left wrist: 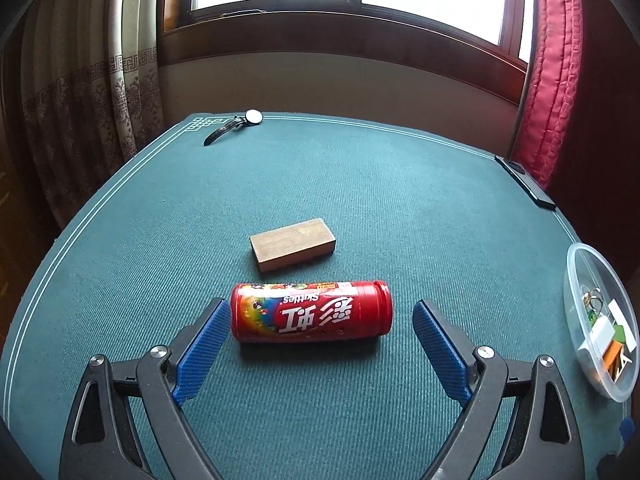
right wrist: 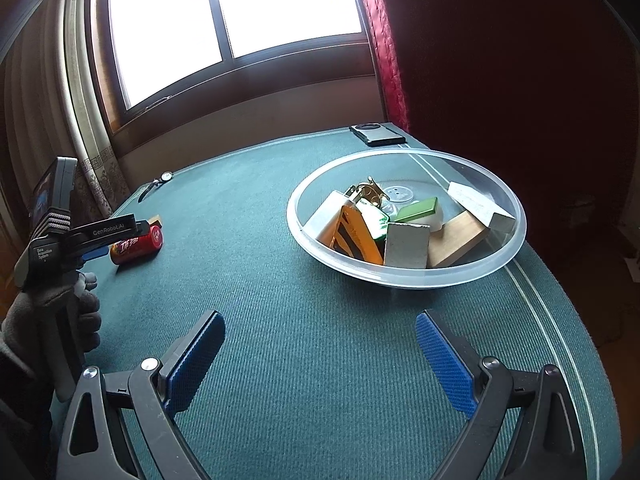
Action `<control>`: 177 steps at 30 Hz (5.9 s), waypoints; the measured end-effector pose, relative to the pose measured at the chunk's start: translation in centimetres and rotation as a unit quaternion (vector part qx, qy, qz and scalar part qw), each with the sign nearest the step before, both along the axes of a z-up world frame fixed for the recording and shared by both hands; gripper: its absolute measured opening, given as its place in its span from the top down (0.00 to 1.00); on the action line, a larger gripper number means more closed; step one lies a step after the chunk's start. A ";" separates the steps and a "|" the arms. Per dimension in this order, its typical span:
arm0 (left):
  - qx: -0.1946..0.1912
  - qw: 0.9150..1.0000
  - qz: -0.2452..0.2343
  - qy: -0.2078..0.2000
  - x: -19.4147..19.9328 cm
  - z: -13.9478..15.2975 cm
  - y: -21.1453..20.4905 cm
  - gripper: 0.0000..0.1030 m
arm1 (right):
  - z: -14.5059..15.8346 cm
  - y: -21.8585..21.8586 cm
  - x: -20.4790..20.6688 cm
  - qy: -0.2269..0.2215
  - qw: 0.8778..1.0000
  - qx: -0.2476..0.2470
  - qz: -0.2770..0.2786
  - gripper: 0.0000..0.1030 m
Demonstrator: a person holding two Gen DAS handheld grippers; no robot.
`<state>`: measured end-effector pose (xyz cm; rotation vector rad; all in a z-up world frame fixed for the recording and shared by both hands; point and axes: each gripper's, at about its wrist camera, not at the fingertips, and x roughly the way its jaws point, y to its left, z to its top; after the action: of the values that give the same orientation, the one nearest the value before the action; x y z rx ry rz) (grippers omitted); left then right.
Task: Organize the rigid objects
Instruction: 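Move the open left gripper to the red can and grasp it, then grasp the wooden block with the right gripper while the left gripper holds the red can, then carry the wooden block into the clear bowl and open the right gripper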
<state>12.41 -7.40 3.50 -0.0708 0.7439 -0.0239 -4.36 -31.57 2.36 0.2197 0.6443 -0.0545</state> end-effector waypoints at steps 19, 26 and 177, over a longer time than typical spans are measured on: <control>-0.006 1.000 0.003 0.025 2.3 -1.7 0.8 0.09 | -0.2 0.9 0.0 0.009 1.000 -0.008 -0.007 0.05; -0.031 0.999 0.003 0.026 2.5 -1.8 1.5 0.09 | -0.3 1.3 -0.1 0.013 1.000 -0.012 -0.009 0.05; -0.110 0.994 0.003 -0.010 -3.2 -1.4 9.7 0.09 | 1.3 7.9 7.9 0.060 0.997 0.012 0.047 0.38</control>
<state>9.26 2.29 2.11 -0.2826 0.7194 -0.0999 3.56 -23.70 3.68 0.2096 0.7739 0.0311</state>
